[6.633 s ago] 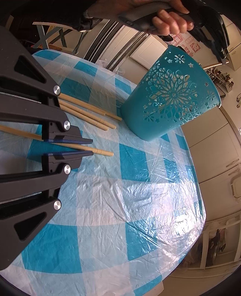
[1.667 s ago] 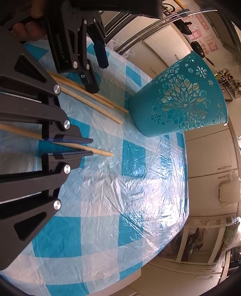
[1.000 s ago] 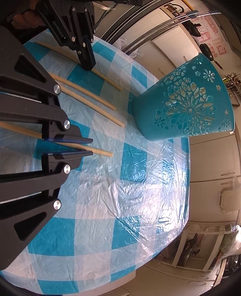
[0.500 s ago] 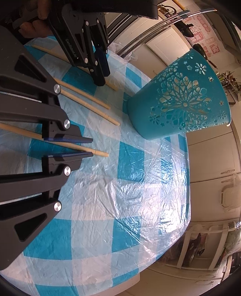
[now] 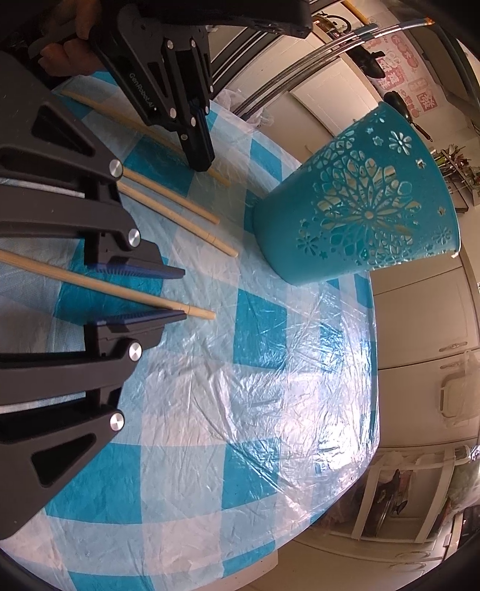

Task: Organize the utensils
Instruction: 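Carry the chopstick with the left tool over the basket and open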

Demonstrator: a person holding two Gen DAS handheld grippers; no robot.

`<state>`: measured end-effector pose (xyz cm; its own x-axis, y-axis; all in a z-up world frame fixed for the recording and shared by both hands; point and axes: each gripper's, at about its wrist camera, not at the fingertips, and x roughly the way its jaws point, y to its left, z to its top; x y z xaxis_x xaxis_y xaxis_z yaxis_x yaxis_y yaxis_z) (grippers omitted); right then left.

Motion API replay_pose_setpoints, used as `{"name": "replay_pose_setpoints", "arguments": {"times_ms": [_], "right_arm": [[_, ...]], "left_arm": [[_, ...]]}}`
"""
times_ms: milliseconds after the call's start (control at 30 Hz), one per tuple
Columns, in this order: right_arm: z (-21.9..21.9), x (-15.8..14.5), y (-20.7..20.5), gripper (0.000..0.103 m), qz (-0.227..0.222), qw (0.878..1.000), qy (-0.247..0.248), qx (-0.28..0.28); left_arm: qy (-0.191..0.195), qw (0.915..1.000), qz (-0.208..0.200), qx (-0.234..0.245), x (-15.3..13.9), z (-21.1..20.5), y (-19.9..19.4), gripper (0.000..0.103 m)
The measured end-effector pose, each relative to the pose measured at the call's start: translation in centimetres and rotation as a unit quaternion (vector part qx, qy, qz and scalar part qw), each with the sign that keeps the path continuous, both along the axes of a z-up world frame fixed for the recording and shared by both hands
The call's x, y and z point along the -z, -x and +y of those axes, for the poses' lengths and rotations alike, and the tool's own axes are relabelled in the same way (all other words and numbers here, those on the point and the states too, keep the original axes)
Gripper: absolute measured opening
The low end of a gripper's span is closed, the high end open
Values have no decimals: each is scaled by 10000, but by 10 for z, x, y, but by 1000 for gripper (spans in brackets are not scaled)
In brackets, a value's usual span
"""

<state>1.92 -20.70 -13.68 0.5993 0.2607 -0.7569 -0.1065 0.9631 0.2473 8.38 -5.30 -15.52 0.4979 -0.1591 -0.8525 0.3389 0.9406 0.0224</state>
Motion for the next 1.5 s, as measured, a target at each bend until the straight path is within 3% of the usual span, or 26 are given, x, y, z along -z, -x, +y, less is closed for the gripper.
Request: {"name": "replay_pose_setpoints", "arguments": {"times_ms": [233, 367, 533, 800, 1033, 1233, 1433, 1500], "right_arm": [[9, -1, 1, 30, -43, 9995, 282, -158], [11, -1, 1, 32, -47, 9994, 301, -181], [10, -1, 1, 35, -48, 9994, 265, -224], [10, -1, 1, 37, -46, 9995, 190, -250], [5, 0, 0, 38, -32, 9997, 18, -234], [1, 1, 0, 38, -20, 9996, -165, -230], [-2, 1, 0, 39, -9, 9992, -312, -233], [-4, 1, 0, 39, -4, 9990, -369, -235]], "left_arm": [[297, 9996, -17, 36, -17, 11, 11, 5], [884, 9960, -77, 80, -39, 29, 18, 5], [1719, 9841, -397, 181, -83, 52, 27, 5], [2382, 9650, -1065, 246, -151, 58, 29, 5], [2475, 9502, -1890, 95, -198, 46, 5, 5], [2441, 9286, -2781, -278, -239, 35, -26, 5], [2273, 9106, -3376, -712, -248, 19, -63, 5], [2171, 9100, -3447, -768, -244, 12, -73, 5]]}}
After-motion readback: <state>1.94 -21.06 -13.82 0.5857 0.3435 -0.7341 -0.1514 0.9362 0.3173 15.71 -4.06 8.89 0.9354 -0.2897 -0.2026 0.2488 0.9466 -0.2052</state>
